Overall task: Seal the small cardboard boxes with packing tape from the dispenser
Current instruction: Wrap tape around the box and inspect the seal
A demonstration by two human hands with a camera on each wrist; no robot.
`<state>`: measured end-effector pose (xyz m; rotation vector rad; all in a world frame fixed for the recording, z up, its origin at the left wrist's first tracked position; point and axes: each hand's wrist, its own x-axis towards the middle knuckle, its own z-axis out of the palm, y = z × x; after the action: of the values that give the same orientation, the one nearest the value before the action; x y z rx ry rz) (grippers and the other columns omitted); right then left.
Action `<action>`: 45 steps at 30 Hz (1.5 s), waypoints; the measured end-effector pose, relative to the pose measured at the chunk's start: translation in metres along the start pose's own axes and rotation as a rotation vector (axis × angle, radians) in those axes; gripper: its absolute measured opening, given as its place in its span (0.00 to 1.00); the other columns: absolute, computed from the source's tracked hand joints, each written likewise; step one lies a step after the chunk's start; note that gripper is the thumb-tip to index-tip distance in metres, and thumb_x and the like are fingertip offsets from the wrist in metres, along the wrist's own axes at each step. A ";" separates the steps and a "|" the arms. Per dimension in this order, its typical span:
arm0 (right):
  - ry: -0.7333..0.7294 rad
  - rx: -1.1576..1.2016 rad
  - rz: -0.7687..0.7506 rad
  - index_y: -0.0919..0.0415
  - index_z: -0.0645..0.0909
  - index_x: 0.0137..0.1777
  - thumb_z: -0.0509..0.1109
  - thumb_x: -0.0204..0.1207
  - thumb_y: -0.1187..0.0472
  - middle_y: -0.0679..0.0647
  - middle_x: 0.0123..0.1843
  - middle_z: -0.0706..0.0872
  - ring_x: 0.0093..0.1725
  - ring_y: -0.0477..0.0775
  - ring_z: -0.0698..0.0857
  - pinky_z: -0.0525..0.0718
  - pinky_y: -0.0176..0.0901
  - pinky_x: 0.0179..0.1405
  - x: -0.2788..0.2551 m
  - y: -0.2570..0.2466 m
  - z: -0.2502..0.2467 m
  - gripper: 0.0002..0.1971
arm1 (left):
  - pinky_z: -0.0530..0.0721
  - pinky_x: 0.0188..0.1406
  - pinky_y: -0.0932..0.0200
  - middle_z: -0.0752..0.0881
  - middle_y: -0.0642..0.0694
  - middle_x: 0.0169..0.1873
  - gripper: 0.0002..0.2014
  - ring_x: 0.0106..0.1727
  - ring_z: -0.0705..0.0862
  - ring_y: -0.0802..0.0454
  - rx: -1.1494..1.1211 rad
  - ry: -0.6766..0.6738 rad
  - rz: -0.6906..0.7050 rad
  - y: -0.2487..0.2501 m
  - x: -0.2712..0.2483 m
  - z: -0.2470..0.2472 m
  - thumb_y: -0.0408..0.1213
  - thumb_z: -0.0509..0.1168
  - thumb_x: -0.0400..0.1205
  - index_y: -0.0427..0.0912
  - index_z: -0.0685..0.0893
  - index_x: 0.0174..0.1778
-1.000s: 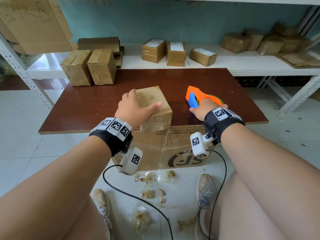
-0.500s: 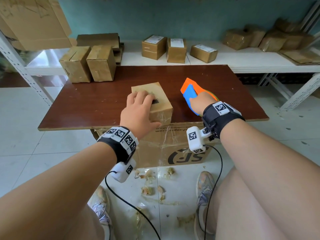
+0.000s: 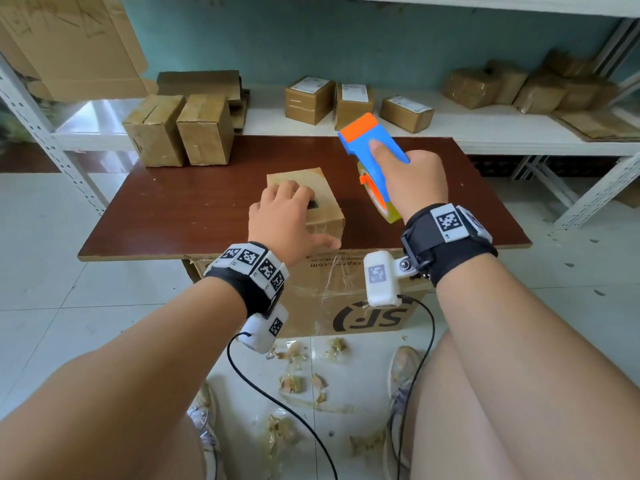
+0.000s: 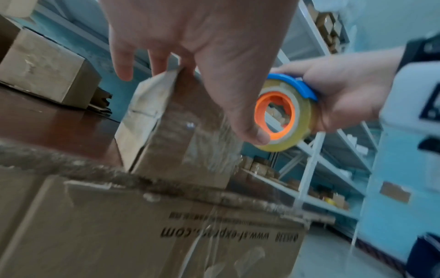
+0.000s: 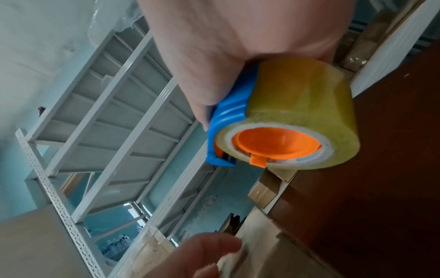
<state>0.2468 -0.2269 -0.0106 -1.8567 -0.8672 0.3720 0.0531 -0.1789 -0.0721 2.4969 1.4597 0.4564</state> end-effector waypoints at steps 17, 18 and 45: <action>-0.375 0.116 -0.351 0.78 0.75 0.34 0.84 0.68 0.34 0.72 0.32 0.67 0.34 0.68 0.65 0.63 0.58 0.33 -0.078 -0.037 -0.014 0.42 | 0.93 0.52 0.48 0.91 0.41 0.54 0.24 0.54 0.93 0.44 -1.801 0.135 -0.429 0.008 -0.012 -0.074 0.56 0.68 0.89 0.36 0.85 0.66; -0.380 0.100 -0.363 0.77 0.76 0.35 0.84 0.67 0.32 0.73 0.33 0.68 0.33 0.67 0.66 0.63 0.57 0.32 -0.080 -0.037 -0.015 0.42 | 0.92 0.48 0.50 0.90 0.41 0.52 0.19 0.50 0.92 0.45 -1.822 0.137 -0.462 0.007 -0.013 -0.075 0.51 0.70 0.89 0.38 0.85 0.63; -0.558 0.057 -0.323 0.80 0.82 0.46 0.78 0.69 0.25 0.79 0.40 0.79 0.37 0.76 0.78 0.71 0.53 0.38 -0.070 -0.017 -0.030 0.48 | 0.96 0.50 0.49 0.88 0.36 0.71 0.15 0.55 0.94 0.44 -1.943 -0.137 -0.636 0.005 -0.038 -0.086 0.38 0.73 0.88 0.36 0.88 0.67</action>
<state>0.2097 -0.2922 0.0092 -1.5392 -1.4918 0.7178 0.0080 -0.2117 0.0033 0.4951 0.7491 0.8663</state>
